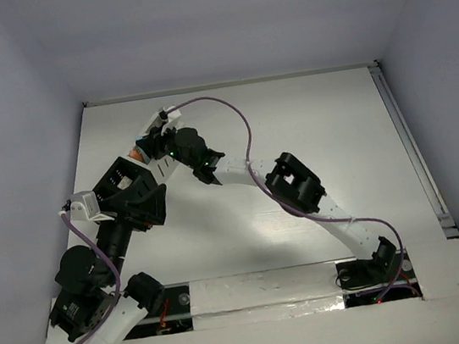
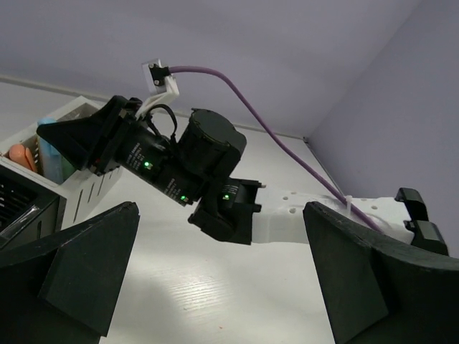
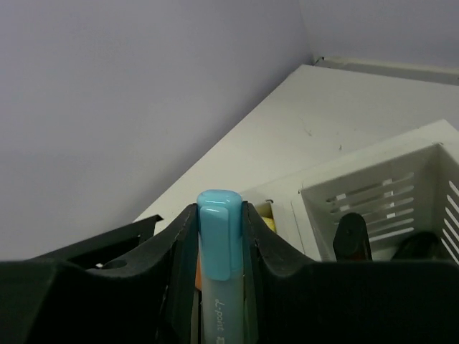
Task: Sort the stationery into containers
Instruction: Place the pen in the storage box, then reset both arms
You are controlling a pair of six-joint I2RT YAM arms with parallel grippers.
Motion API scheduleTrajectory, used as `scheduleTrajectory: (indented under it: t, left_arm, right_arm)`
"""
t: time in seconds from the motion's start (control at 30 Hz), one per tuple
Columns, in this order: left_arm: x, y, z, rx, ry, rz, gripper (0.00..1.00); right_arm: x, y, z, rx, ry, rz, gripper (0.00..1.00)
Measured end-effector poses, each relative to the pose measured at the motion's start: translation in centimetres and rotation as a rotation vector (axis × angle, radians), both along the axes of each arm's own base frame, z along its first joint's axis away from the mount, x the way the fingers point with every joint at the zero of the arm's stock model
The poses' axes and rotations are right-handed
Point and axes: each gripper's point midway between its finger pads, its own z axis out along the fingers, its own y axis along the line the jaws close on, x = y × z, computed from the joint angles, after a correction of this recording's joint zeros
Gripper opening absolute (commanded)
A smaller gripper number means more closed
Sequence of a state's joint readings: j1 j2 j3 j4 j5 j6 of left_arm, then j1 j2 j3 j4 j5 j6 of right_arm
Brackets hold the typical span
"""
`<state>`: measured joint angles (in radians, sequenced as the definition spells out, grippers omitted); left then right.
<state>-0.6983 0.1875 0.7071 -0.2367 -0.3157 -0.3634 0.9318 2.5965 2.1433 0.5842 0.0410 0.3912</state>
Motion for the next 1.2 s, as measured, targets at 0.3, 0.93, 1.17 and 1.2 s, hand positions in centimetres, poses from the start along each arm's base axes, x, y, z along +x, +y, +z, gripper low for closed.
scheduleTrajectory:
  t: [0.3, 0.93, 1.17, 1.2]
  left_arm:
    - [0.3, 0.7, -0.1, -0.003, 0.004, 0.041, 0.99]
    - [1.2, 0.5, -1.0, 0.017, 0.049, 0.066, 0.99]
    - [1.0, 0.2, -0.4, 0.009, 0.036, 0.044, 0.99]
    - [1.0, 0.2, 0.0, 0.007, 0.033, 0.043, 0.99]
  right_arm:
    - [-4.0, -0.9, 6.1, 0.000, -0.070, 0.057, 0.96]
    - [-14.4, -21.0, 8.9, -0.079, 0.010, -0.126, 1.00]
    - [-18.0, -31.6, 13.6, 0.082, -0.006, -0.301, 1.00]
    - [-18.6, -33.1, 14.9, 0.125, -0.019, -0.319, 1.00]
